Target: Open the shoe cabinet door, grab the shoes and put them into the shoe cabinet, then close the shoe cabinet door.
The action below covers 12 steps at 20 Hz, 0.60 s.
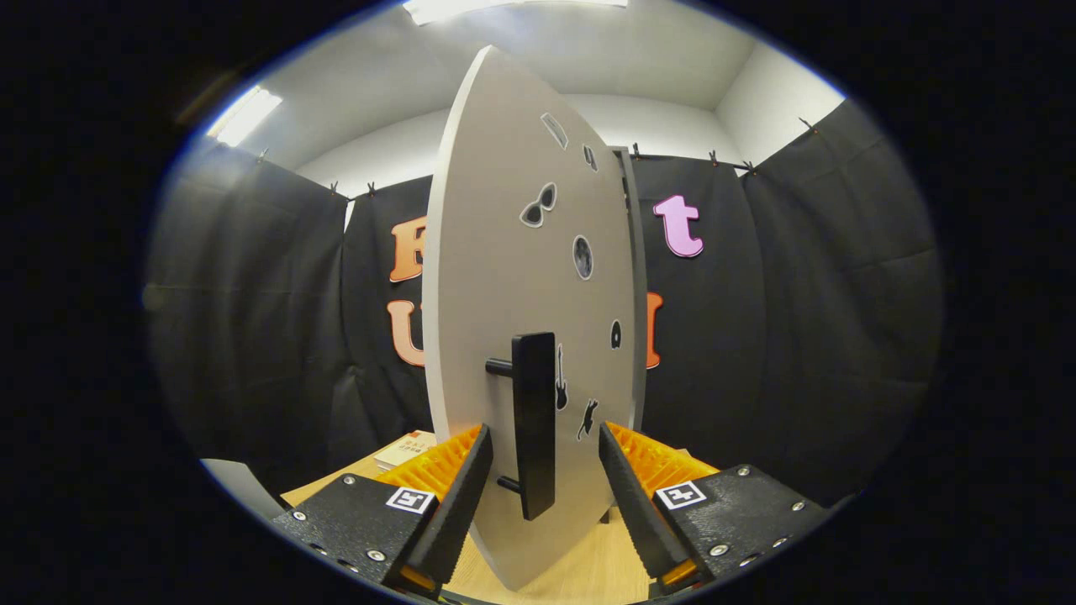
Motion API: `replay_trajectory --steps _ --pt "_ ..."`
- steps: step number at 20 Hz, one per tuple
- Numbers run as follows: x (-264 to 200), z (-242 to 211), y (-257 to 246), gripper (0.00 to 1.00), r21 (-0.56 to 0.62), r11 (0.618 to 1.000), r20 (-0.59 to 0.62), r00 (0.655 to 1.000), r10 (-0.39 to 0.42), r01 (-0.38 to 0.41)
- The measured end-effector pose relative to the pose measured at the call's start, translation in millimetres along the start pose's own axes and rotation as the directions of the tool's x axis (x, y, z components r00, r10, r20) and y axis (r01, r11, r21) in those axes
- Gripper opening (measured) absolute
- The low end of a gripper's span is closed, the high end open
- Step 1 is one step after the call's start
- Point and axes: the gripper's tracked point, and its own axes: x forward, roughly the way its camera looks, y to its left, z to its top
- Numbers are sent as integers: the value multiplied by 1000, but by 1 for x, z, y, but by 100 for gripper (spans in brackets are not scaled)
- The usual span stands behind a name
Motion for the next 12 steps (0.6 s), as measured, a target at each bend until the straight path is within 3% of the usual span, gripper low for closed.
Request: replay_trajectory --steps 12 --pt "65 -1 76 81 9 984 8 984 179 -179"
